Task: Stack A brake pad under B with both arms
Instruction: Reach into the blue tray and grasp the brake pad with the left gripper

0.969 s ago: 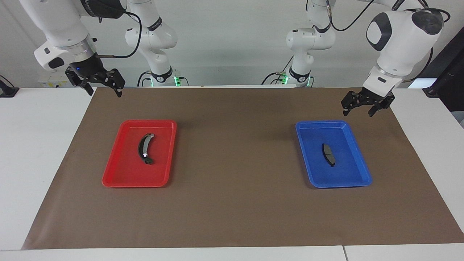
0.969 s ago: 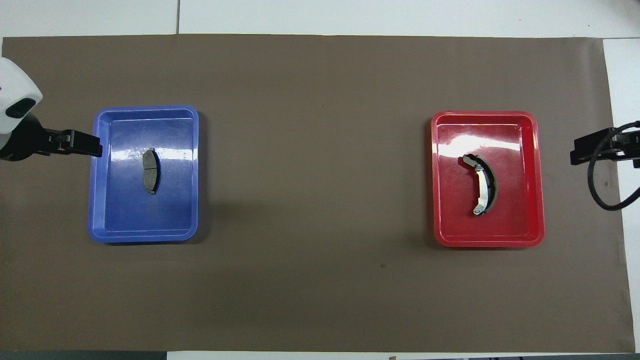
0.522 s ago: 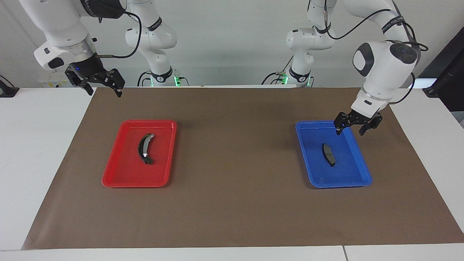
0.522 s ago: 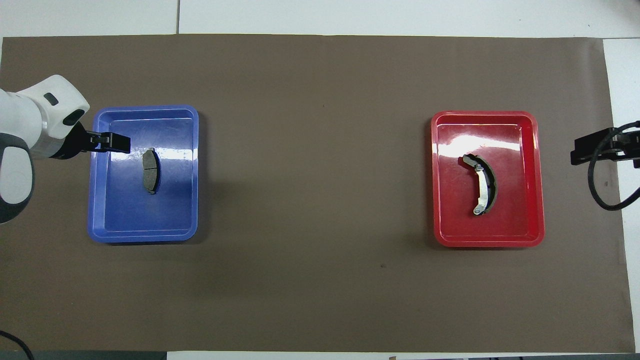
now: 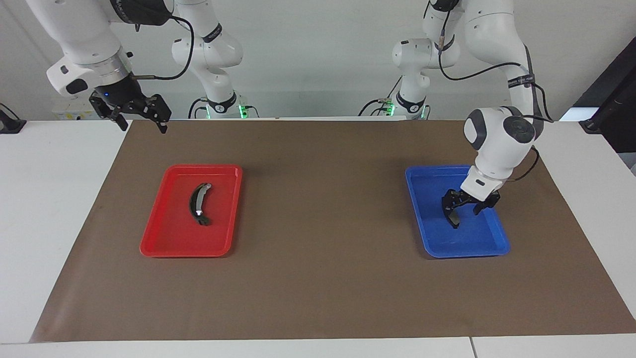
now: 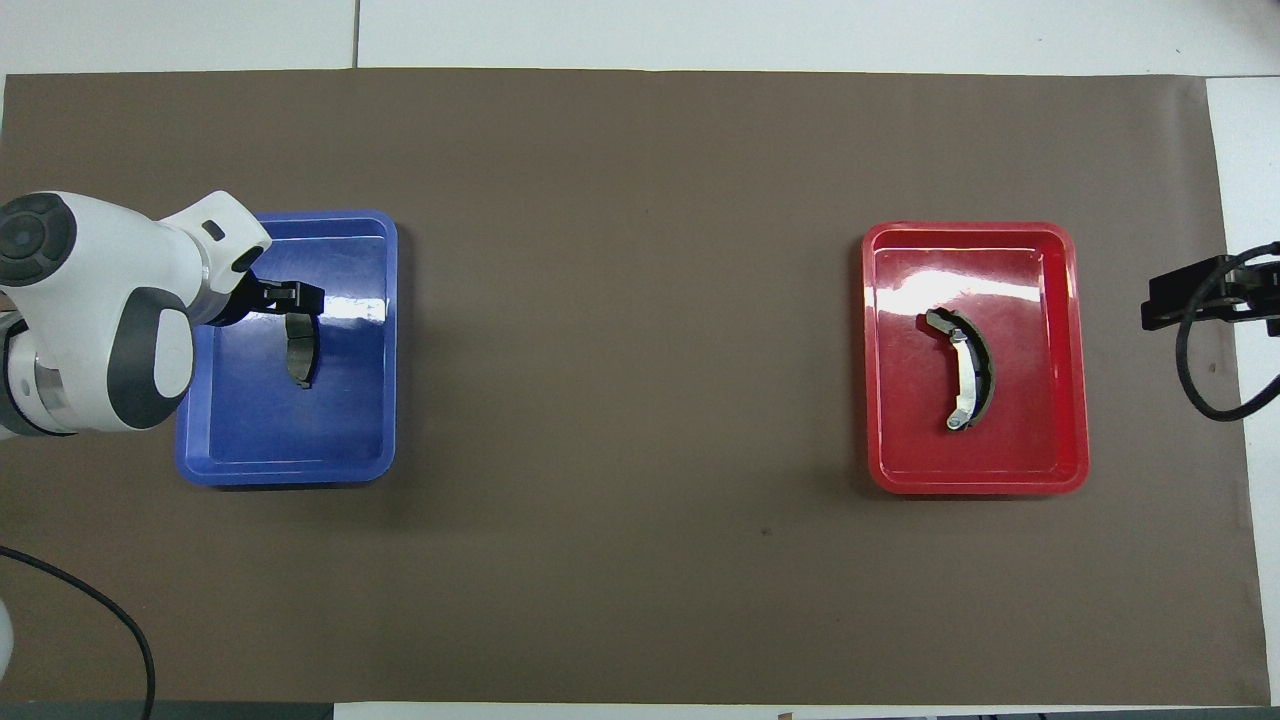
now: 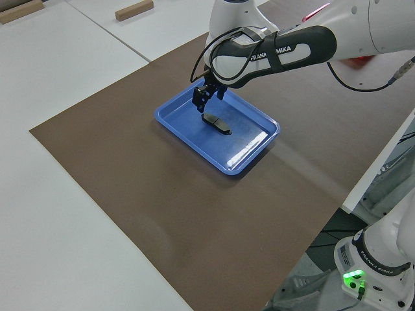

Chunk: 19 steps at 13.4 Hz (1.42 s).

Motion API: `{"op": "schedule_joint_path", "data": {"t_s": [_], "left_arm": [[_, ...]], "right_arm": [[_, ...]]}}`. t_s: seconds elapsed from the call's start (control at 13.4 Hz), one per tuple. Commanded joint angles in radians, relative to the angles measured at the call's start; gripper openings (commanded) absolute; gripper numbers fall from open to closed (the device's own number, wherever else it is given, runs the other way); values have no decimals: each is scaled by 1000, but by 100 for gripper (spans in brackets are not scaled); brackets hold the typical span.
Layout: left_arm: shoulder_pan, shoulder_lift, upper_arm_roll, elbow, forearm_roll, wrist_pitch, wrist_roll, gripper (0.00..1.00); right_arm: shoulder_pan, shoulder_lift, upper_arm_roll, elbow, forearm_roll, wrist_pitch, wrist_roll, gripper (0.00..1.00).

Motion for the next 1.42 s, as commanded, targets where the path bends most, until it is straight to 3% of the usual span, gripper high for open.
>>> {"op": "schedule_joint_path", "data": {"t_s": [0.0, 0.22, 0.52, 1.19, 1.27, 1.34], "left_arm": [[-2, -7, 6, -46, 1, 25, -13, 91], [1, -12, 6, -95, 3, 15, -13, 91], [-2, -20, 5, -103, 1, -33, -15, 90], [-4, -24, 5, -134, 1, -15, -20, 87], [-2, -21, 5, -134, 1, -15, -18, 84], [-5, -20, 6, -126, 1, -27, -18, 70]], "right_arm": [[-19, 3, 12, 3, 4, -7, -15, 99], [-20, 1, 12, 3, 6, -7, -16, 99], [-20, 1, 12, 3, 6, -7, -16, 99], [-20, 1, 12, 3, 6, -7, -16, 99], [-20, 1, 12, 3, 6, -7, -16, 99], [-20, 1, 12, 3, 6, -7, -16, 99]]}}
